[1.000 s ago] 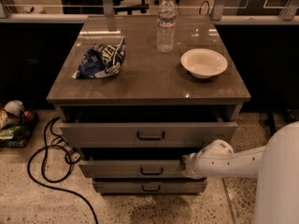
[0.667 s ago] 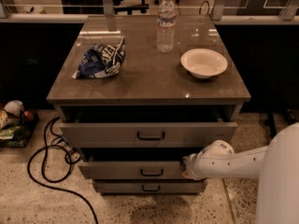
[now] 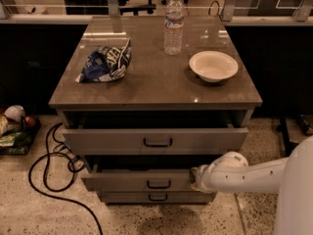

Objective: Open middle drawer

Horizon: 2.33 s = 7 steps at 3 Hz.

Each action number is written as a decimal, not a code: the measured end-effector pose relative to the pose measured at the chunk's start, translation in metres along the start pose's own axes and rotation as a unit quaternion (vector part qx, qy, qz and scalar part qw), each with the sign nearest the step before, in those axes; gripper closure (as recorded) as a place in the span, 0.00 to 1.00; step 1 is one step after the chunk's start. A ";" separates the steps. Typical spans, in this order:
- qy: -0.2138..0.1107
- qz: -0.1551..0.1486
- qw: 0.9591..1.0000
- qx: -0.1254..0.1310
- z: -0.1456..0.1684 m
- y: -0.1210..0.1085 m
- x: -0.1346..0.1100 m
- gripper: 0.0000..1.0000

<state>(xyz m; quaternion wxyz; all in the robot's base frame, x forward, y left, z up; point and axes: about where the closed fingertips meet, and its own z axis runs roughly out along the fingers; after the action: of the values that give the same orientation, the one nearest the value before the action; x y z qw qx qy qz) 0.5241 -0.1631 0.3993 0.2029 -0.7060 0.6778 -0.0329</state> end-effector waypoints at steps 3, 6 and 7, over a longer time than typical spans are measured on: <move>-0.008 -0.007 1.000 -0.014 -0.020 0.040 -0.007 1.00; -0.023 -0.032 0.998 -0.043 -0.023 0.077 -0.023 1.00; -0.023 -0.032 0.998 -0.043 -0.022 0.075 -0.023 1.00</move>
Offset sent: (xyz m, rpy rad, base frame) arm -0.1451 0.0132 0.0129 0.0257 0.0005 0.0044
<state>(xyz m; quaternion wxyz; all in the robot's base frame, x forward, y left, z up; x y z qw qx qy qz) 0.4440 -0.1465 0.3997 0.1869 -0.7360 0.6507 0.0058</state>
